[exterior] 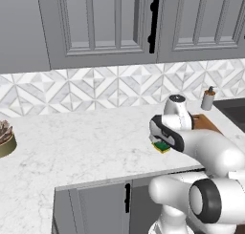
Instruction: Pick up the sponge from the counter and clean the cutting board by briefly scrubbing or pressing down on the cutting board. Once finished, release the sponge.
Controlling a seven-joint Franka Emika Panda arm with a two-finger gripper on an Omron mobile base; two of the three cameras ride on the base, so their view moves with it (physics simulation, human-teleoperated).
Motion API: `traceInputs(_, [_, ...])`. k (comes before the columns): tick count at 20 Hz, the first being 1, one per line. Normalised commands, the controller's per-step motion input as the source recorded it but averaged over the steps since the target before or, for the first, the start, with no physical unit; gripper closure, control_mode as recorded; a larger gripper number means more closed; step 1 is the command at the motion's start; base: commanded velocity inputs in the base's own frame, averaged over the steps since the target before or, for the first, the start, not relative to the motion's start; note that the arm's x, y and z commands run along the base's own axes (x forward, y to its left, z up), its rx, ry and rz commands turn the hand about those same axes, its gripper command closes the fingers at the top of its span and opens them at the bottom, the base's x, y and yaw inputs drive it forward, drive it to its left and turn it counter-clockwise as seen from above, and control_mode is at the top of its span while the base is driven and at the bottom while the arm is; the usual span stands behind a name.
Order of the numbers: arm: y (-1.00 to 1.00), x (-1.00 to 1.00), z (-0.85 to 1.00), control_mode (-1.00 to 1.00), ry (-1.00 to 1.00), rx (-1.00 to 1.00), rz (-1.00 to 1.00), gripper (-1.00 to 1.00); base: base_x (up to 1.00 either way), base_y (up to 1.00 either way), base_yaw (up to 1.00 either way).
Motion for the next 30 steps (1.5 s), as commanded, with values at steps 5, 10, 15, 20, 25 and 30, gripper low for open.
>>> traceInputs(5, [-0.01,0.11,-0.10,-1.00,0.00,0.00,0.02,-1.00,0.00,0.00,0.00])
traceInputs(10, [-0.09,0.04,-0.06,-1.00,0.00,0.00,0.01,-1.00,0.00,0.00,0.00])
traceInputs(15, [-0.03,0.00,-0.06,-1.00,0.00,0.00,0.00,-1.00,0.00,0.00,0.00])
traceInputs(20, [0.00,0.03,-0.14,-1.00,0.00,0.00,0.00,-1.00,0.00,0.00,0.00])
traceInputs(25, [0.00,0.14,-0.13,-1.00,0.00,0.00,0.00,-1.00,0.00,0.00,0.00])
traceInputs(30, [0.00,0.20,-0.16,-1.00,0.00,0.00,0.00,-1.00,0.00,0.00,0.00])
